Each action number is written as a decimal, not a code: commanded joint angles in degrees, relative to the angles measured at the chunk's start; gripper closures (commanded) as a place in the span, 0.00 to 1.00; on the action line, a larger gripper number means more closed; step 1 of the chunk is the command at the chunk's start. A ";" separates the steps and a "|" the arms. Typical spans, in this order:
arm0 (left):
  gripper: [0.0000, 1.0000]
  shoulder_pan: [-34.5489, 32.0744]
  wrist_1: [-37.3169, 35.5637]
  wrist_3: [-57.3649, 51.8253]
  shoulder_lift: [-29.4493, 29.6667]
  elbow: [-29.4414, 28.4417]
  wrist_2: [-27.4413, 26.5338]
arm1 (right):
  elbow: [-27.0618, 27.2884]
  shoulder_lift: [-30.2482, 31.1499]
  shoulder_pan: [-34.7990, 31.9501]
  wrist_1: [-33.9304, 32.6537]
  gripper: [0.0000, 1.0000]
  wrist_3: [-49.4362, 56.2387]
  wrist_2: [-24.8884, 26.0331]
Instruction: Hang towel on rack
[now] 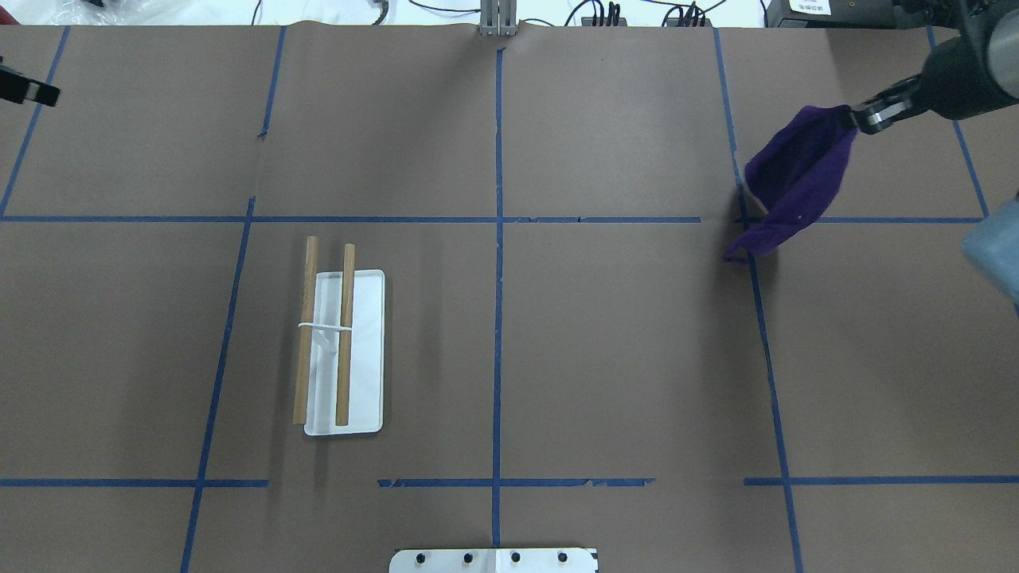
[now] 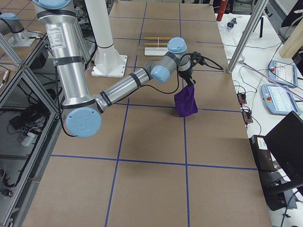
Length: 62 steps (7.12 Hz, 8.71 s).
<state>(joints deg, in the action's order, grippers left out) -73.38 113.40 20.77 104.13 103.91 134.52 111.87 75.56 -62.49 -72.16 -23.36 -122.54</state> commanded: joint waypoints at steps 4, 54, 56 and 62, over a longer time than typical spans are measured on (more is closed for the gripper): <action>0.23 21.93 -1.26 56.22 19.07 0.15 -6.01 | 6.32 -14.29 25.62 0.70 1.00 -19.84 23.60; 0.00 -6.75 -2.87 -8.86 -24.68 -7.14 6.02 | -13.44 23.76 -28.20 -14.67 0.00 20.63 -10.69; 0.00 -11.31 -15.71 -19.14 -24.24 -6.53 4.45 | -13.43 18.96 -27.95 -21.48 0.00 20.37 -9.91; 0.00 -13.89 -19.10 -21.56 -23.71 -4.77 -1.80 | -13.87 17.08 -24.34 -23.21 0.00 20.37 -4.37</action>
<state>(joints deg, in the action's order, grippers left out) -86.95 94.52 -0.81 80.30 98.33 132.85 98.10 92.69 -86.92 -95.36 -2.92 -127.02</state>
